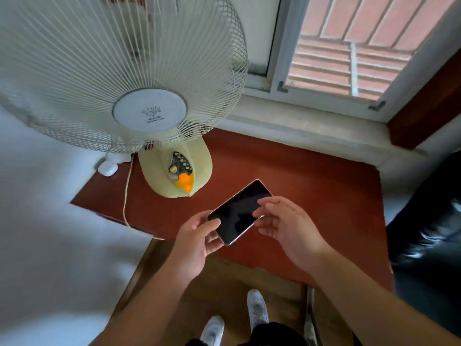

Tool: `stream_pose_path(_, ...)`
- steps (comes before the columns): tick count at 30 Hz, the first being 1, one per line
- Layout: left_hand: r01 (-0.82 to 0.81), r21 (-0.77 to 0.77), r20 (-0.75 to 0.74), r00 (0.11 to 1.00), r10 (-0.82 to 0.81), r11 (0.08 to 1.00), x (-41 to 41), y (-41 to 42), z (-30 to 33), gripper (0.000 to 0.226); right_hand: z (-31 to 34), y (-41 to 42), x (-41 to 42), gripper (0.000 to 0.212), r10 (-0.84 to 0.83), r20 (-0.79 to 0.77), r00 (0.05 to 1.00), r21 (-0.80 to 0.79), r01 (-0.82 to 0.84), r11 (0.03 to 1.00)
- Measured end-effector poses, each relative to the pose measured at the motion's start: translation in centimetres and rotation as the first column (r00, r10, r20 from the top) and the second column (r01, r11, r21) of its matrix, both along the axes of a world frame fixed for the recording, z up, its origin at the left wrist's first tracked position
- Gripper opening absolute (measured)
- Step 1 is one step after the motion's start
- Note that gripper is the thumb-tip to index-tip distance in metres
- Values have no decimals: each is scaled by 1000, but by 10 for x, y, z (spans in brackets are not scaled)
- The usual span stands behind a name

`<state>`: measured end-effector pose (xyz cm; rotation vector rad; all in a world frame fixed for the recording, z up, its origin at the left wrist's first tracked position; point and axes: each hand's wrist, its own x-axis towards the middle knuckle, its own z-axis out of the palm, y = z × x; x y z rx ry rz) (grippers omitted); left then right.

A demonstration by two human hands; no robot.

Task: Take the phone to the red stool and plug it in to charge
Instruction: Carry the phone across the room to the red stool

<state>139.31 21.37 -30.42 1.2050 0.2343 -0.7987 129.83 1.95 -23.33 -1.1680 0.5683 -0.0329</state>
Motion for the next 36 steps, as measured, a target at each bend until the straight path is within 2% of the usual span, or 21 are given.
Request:
stream_pose_path(6,214,-96,71,976,-208,972,-2,2,38,30,28,31,-38,22,-192,134,972,1,194,981)
stream_pose_path(9,334,-116,118,940,-321,935,-16,-3,51,26,36,44,-67,23,-317,183,931,11,321,947)
stream_pose_path(12,421,-142,150,904,-401,896,-37,-11,60,34,41,55,-100,22,-459,212,863,22,465,885)
stream_pose_path(15,494,-192,158,869,-470,848,-62,-24,63,25,47,64,-142,22,-587,231,776,34,597,802)
stream_pose_path(19,638,-201,167,770,-615,744,-103,-49,69,14,56,72,-206,22,-730,220,647,12,746,666)
stream_pose_path(22,715,-192,161,699,-697,673,-144,-68,76,27,61,77,-258,23,-818,225,530,14,837,547)
stream_pose_path(25,783,-193,161,620,-768,591,-192,-80,84,28,66,87,-311,22,-866,244,436,14,891,453)
stream_pose_path(28,842,-211,164,531,-832,496,-246,-90,92,17,72,101,-371,25,-902,267,341,39,931,363)
stream_pose_path(30,870,-221,160,477,-864,440,-286,-97,94,20,76,113,-415,27,-919,283,274,51,953,300)
stream_pose_path(36,923,-258,101,320,-942,286,-440,-107,94,21,83,170,-566,24,-956,287,55,52,996,73)
